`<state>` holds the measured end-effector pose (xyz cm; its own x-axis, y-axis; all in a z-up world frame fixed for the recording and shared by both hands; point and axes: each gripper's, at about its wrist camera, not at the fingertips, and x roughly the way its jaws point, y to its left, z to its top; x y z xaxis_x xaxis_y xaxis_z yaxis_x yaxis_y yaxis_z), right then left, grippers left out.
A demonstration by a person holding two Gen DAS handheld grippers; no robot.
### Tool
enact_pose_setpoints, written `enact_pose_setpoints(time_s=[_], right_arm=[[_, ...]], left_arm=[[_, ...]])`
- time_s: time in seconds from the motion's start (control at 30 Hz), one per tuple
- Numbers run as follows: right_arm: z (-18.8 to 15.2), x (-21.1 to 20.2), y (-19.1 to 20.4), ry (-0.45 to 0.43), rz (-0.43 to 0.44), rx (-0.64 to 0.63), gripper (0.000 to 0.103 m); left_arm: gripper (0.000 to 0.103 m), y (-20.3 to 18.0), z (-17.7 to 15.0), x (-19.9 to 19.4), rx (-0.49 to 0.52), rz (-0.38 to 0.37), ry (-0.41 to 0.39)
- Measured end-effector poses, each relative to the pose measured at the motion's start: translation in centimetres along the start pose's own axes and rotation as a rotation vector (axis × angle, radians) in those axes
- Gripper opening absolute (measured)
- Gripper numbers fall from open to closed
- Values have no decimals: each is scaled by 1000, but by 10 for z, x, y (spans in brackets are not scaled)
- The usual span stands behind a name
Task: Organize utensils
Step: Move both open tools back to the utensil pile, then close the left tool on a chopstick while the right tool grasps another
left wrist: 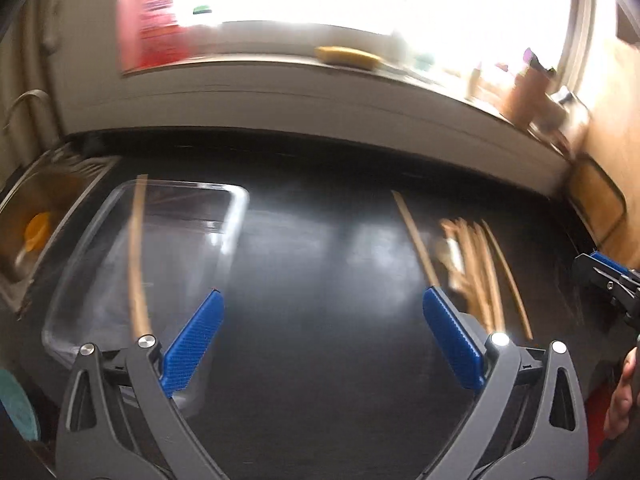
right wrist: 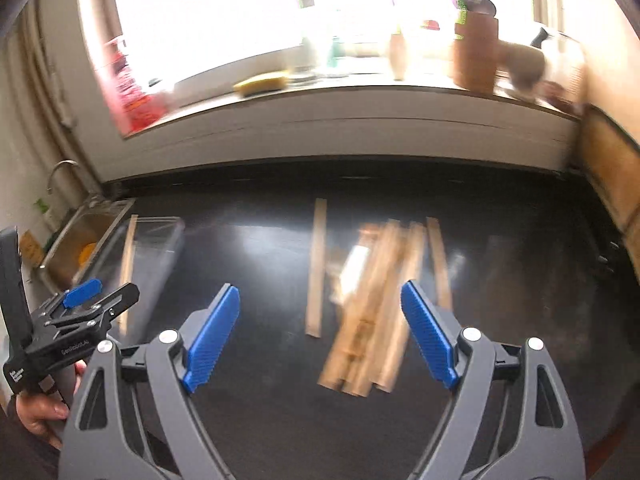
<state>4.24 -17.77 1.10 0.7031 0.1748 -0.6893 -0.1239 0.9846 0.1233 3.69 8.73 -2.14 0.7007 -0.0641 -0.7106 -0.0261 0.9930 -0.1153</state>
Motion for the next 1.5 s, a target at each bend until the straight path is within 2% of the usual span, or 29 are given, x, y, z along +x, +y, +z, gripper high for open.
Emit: enact_pose_setpoints(time_s=[0.07,0.23,0.5,0.6,0.73,0.83,0.97,1.03,1.17,1.2,1.27,1.33,1.37,1.4,1.43,1.5], right_arm=[[-7,-6,-21,-10,-39,18,81],[-15,-6,-56,-9,-62,56,81],[-13,13,-76,12,-79,59,81],[-14,34,-85,40,-101,52,81],[-18,75,-99,99,-130,58,80],[-23,109,-107,151,-146,60,80],[-26,138,-113,189,-164,56,80],[-25,150,-113,195,-172,46,80],[-22,174,-110,220,-184,22,67],[-21,179,-110,226,-183,21,62],[-18,183,-111,212,-166,31,61],[-16,184,-109,214,-152,29,55],[-15,183,-107,215,-145,26,43],[-13,184,-108,221,-131,31,14],[-12,184,-108,235,-116,42,8],[-9,185,-109,250,-104,49,7]], left_arm=[[97,-18,-1,8,26,-6,13],[97,-50,6,23,75,-11,24],[97,-77,17,50,117,-7,35],[97,-81,20,81,125,8,57],[97,-81,21,143,90,38,145],[97,-84,22,173,80,42,187],[97,-97,20,202,144,73,207],[97,-99,20,206,152,76,177],[96,-105,25,214,170,58,159],[93,-107,27,215,174,53,157],[79,-111,29,214,190,46,145],[48,-115,31,211,194,49,140],[41,-118,32,211,199,48,141],[25,-120,32,210,213,51,141],[9,-122,31,210,219,56,139],[7,-124,29,209,224,71,132]])
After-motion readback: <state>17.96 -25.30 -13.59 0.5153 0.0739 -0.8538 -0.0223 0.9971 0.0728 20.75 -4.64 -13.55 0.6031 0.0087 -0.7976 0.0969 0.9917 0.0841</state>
